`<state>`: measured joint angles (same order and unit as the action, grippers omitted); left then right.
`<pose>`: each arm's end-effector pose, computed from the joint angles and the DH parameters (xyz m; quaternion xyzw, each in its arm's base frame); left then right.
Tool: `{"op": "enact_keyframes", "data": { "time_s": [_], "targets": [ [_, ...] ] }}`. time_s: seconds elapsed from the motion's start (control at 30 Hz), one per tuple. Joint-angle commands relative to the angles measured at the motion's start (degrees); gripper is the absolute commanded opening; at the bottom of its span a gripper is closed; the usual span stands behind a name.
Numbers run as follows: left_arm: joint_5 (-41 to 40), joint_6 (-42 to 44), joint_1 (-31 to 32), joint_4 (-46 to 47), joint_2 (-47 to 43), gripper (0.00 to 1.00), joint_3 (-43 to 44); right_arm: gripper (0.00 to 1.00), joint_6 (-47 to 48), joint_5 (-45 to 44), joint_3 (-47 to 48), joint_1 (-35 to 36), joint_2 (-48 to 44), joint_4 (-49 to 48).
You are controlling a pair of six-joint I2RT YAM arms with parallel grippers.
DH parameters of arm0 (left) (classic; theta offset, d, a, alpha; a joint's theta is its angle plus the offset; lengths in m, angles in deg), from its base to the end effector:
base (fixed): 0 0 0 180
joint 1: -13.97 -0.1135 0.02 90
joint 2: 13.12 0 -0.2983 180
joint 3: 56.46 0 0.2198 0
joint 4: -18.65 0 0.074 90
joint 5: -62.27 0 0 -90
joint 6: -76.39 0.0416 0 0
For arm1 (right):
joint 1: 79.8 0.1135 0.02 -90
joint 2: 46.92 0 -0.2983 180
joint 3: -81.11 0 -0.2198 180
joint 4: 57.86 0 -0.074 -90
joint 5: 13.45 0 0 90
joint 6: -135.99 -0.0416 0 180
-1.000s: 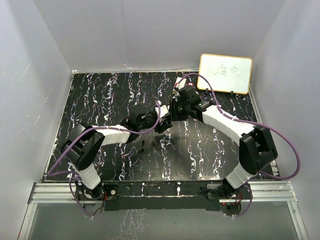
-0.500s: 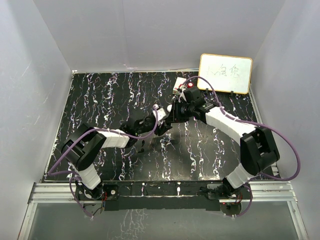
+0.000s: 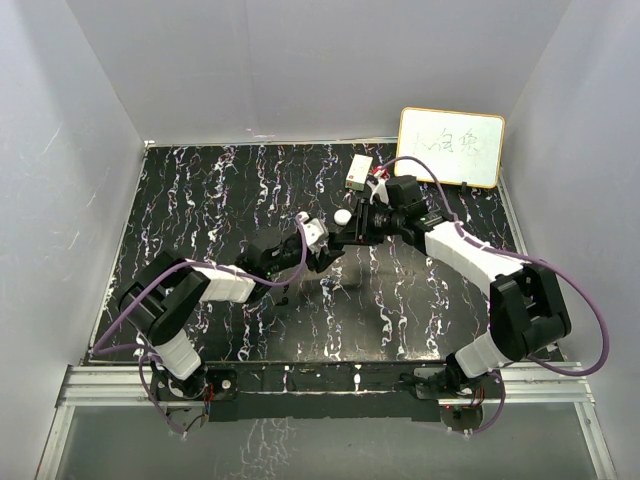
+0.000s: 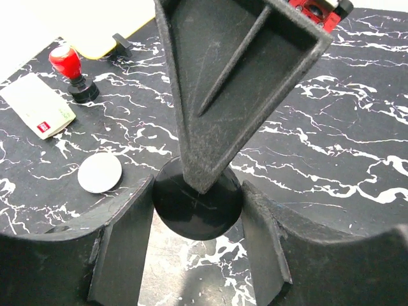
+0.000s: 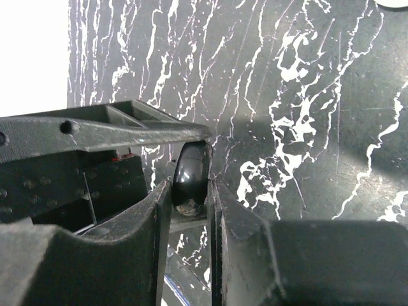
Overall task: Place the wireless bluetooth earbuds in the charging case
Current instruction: Pick up the charging case at the center of the board.
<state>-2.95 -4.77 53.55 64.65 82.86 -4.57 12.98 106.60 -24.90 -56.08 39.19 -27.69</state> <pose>0.2360 -0.2177 0.2610 0.4191 0.5561 -0.3299 0.6374 0.2627 0.1382 0.2909 -0.0330 0.8889 0.3942 0.2311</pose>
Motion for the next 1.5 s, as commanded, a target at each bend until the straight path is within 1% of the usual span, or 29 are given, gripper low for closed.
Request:
{"op": "enact_keyframes", "data": {
  "time_s": [0.0, 0.03, 0.2, 0.37, 0.5, 0.6, 0.67, 0.73, 0.87, 1.07, 1.2, 1.37, 1.47],
  "targets": [
    [-0.78, -1.18, -0.64, 8.86, -4.59, 0.57, -1.57, 0.0, 0.66, -1.05, -2.41, -3.49, -2.14, -2.89],
    [-0.82, -1.21, -0.59, 8.89, -4.65, 0.59, -1.6, 0.0, 0.47, -0.56, -2.73, -3.94, -2.24, -3.24],
    [-1.03, -1.46, -0.64, 9.62, -5.06, 0.65, -2.39, 0.0, -0.26, 1.25, -4.1, -5.24, -2.76, -5.05],
    [-2.4, -1.52, -0.59, 8.85, -5.57, 0.67, -2.95, 0.0, -1.16, 2.54, -5.1, -6.11, -3.09, -6.85],
    [-6.27, -2.8, -0.64, 7.61, -6.37, 0.66, -3.45, 0.0, -1.62, 3.72, -5.83, -6.85, -3.21, -8.19],
    [-11.7, -5.8, -0.64, 4.08, -7.78, 0.64, -3.4, 0.0, -2.83, 5.98, -7.26, -7.77, -3.42, -11.15],
    [-15.13, -7.29, -0.64, 3.39, -8.78, 0.64, -3.93, 0.0, -3.83, 8.1, -8.31, -8.61, -3.4, -13.47],
    [-16.27, -8.17, -0.63, 3.12, -9.38, 0.64, -4.41, 0.0, -4.43, 9.84, -8.95, -9.36, -3.09, -14.87],
    [-12.94, -7.94, -0.64, 4.1, -8.74, 0.65, -4.8, 0.0, -4.6, 10.89, -8.66, -9.69, -2.25, -15.38],
    [-1.84, -2.69, -0.64, 6.06, -6.23, 0.68, -5.04, 0.0, -4.48, 12.42, -7.63, -9.75, -1.21, -15.3],
    [3.92, 0.06, -0.64, 6.86, -4.18, 0.72, -4.33, 0.0, -4.14, 12.92, -6.81, -9.77, -0.79, -14.63],
    [7.27, 2.34, -0.55, 6.71, -1.11, 0.75, -2.38, 0.0, -2.67, 13.64, -5.45, -9.8, -0.48, -12.48],
    [8.55, 3.75, -0.46, 4.91, 0.36, 0.76, -0.53, 0.0, -1.86, 13.64, -4.99, -9.73, -0.82, -11.11]
  ]
}}
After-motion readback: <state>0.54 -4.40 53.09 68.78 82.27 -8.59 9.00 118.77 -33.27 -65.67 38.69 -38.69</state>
